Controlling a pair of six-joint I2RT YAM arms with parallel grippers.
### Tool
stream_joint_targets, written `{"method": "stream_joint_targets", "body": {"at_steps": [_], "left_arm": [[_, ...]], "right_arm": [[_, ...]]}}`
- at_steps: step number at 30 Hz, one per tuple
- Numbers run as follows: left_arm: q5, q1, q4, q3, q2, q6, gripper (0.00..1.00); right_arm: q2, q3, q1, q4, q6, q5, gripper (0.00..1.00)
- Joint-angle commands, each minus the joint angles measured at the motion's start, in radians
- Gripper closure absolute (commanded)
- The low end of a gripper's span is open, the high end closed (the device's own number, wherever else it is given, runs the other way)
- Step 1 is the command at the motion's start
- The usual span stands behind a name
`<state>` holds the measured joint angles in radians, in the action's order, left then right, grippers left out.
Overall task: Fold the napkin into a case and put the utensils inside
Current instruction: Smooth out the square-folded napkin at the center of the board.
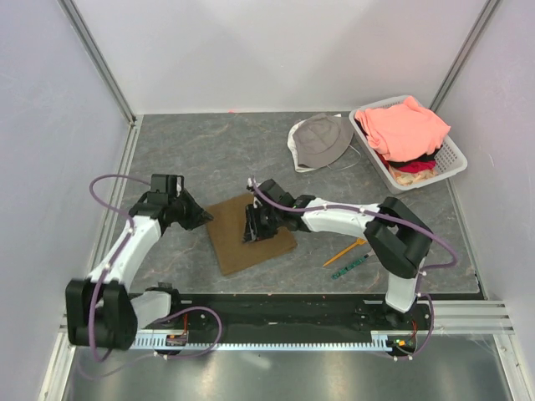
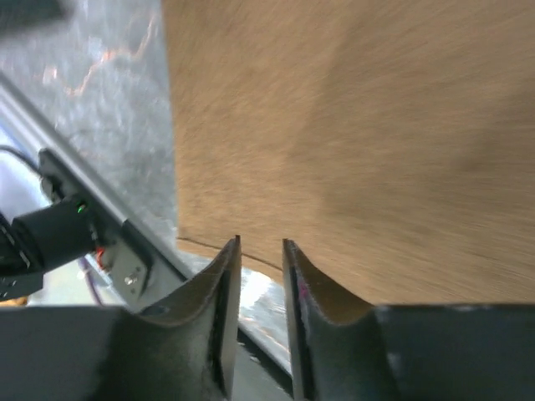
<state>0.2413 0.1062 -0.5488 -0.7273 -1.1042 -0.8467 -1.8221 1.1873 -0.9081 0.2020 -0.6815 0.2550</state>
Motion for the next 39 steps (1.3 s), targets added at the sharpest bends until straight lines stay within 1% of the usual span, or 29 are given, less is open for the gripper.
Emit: {"method": "stream_joint_targets", "body": {"at_steps": [1, 4, 12, 18, 19, 20, 26, 29, 33, 39], "left_arm": [[0.109, -0.068, 0.102, -0.075, -0.173, 0.13, 0.97], [0.115, -0.103, 0.144, -0.106, -0.252, 0.136, 0.98], [0.075, -0.105, 0.173, -0.141, -0.378, 0.143, 0.98], [0.02, -0.105, 0.182, -0.132, -0.462, 0.156, 0.98], [0.009, -0.132, 0.182, -0.136, -0.474, 0.159, 0.98], [-0.013, -0.134, 0.185, -0.136, -0.485, 0.162, 0.98], [-0.019, -0.14, 0.197, -0.165, -0.568, 0.178, 0.98], [-0.002, -0.138, 0.196, -0.167, -0.559, 0.176, 0.98], [0.009, -0.14, 0.185, -0.158, -0.493, 0.172, 0.98], [-0.003, -0.157, 0.164, -0.17, -0.45, 0.175, 0.98]], "right_arm": [[-0.066, 0.012, -0.057, -0.159, -0.117, 0.105, 0.72], [-0.094, 0.02, -0.087, -0.194, -0.138, 0.13, 0.78], [-0.155, 0.012, -0.127, -0.323, -0.194, 0.19, 0.87], [-0.195, 0.005, -0.143, -0.354, -0.205, 0.198, 0.89], [-0.201, 0.0, -0.143, -0.357, -0.208, 0.198, 0.89], [-0.206, -0.015, -0.143, -0.366, -0.21, 0.199, 0.89], [-0.235, -0.061, -0.149, -0.406, -0.219, 0.201, 0.91], [-0.235, -0.052, -0.147, -0.383, -0.199, 0.187, 0.92], [-0.203, -0.023, -0.147, -0.323, -0.171, 0.165, 0.92], [-0.168, 0.009, -0.153, -0.299, -0.165, 0.161, 0.92]]}}
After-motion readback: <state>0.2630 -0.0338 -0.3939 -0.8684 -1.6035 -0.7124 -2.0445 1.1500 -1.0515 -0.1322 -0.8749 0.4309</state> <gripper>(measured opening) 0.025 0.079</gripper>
